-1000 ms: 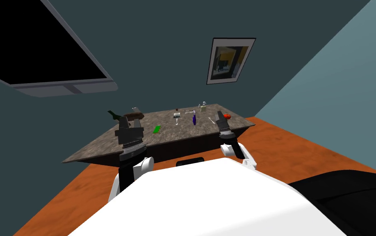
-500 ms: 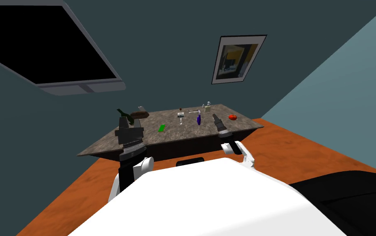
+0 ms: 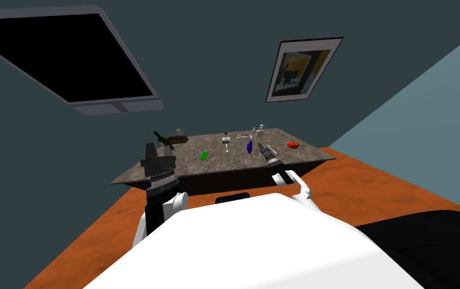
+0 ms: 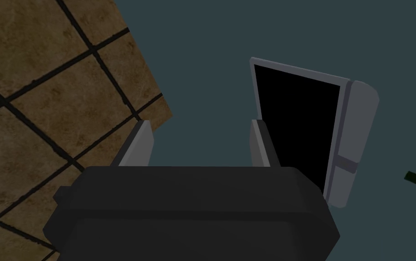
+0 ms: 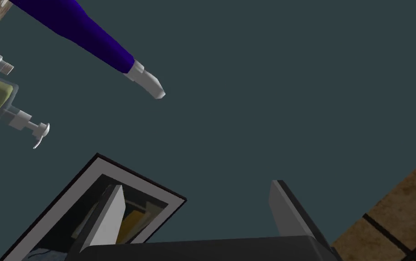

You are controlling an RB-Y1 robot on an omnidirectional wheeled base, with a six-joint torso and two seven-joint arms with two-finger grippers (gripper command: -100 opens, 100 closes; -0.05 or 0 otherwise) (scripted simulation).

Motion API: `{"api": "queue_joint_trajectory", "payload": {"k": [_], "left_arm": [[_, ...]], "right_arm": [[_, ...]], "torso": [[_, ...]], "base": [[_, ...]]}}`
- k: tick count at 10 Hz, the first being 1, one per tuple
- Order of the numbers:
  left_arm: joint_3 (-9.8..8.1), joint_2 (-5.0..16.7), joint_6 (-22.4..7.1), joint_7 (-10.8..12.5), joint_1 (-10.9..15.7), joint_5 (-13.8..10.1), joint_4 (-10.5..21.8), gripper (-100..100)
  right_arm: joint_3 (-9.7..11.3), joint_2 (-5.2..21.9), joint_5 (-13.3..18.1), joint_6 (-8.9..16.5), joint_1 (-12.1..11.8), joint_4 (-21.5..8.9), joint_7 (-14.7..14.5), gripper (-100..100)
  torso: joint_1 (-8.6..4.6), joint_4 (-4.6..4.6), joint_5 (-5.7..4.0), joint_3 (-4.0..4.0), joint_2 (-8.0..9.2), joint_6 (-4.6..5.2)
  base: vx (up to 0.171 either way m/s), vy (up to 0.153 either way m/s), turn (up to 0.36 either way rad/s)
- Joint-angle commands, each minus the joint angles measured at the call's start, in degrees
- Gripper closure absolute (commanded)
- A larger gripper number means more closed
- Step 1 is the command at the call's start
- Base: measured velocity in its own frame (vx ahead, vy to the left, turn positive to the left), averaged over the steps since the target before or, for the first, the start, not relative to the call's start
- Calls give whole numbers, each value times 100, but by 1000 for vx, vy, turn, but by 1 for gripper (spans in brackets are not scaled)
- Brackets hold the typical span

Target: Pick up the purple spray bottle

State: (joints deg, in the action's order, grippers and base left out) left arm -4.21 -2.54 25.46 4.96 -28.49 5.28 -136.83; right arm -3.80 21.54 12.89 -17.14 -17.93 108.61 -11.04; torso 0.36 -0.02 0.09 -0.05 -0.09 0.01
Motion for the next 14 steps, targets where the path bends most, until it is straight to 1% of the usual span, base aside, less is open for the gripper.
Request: {"api": "queue_joint_trajectory", "payload": {"k": [1, 8, 11, 14], "left_arm": [[0, 0, 0, 0, 0, 0, 0, 0], [0, 0, 0, 0, 0, 0, 0, 0], [0, 0, 0, 0, 0, 0, 0, 0], [-1, 0, 0, 0, 0, 0, 0, 0]], "right_arm": [[-18, 209, 152, 180, 108, -286, -95, -100], [-57, 1101, 813, 986, 562, -1448, -489, -100], [-72, 1464, 1060, 1286, 731, -1880, -636, -100], [-84, 1777, 1259, 1526, 865, -2220, -755, -100]], "torso": [[0, 0, 0, 0, 0, 0], [-4, 1, 0, 2, 4, 1], [-7, 1, -1, 3, 5, 2], [-11, 2, -1, 4, 8, 3]], "base": [[20, 100, 92], [19, 98, 93], [25, 84, 82], [22, 71, 68]]}}
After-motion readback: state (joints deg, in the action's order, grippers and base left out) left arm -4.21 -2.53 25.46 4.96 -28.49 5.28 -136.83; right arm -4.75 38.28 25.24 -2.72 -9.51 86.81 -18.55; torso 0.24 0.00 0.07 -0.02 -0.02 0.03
